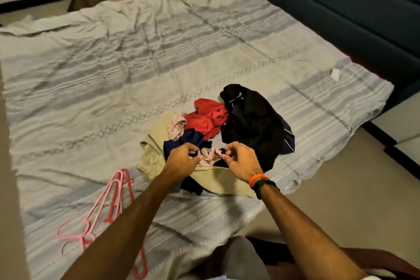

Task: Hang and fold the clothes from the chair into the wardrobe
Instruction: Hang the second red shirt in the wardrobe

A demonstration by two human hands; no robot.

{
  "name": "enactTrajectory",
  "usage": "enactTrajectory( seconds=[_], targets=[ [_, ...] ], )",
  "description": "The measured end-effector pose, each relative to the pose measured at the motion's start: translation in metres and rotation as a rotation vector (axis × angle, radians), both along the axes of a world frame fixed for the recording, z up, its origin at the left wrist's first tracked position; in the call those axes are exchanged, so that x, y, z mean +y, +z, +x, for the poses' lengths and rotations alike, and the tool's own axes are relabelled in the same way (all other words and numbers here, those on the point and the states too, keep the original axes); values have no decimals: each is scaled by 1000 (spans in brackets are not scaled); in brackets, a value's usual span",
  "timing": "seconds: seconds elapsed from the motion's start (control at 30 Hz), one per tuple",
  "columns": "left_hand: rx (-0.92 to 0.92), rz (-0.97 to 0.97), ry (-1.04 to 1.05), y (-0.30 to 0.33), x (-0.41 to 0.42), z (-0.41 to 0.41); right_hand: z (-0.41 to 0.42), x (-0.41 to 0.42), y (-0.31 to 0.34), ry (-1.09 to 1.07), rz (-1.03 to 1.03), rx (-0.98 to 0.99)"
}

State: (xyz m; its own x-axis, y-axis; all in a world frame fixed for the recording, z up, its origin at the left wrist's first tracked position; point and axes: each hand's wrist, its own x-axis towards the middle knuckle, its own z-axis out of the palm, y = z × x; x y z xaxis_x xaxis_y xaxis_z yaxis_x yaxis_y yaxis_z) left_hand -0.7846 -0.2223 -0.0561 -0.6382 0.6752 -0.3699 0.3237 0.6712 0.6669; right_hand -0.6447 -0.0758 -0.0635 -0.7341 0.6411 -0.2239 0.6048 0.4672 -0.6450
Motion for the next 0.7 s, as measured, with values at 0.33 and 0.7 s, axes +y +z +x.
enactTrajectory(
  seconds=[0.33,0.7],
  targets=[
    [-2,-52,-17,-38,99,-83,-93,98,-48,-80,-126,-100],
    [-127,-197,92,-134,184,-136,-181,159,-143,-85,-163,-361]
  ],
)
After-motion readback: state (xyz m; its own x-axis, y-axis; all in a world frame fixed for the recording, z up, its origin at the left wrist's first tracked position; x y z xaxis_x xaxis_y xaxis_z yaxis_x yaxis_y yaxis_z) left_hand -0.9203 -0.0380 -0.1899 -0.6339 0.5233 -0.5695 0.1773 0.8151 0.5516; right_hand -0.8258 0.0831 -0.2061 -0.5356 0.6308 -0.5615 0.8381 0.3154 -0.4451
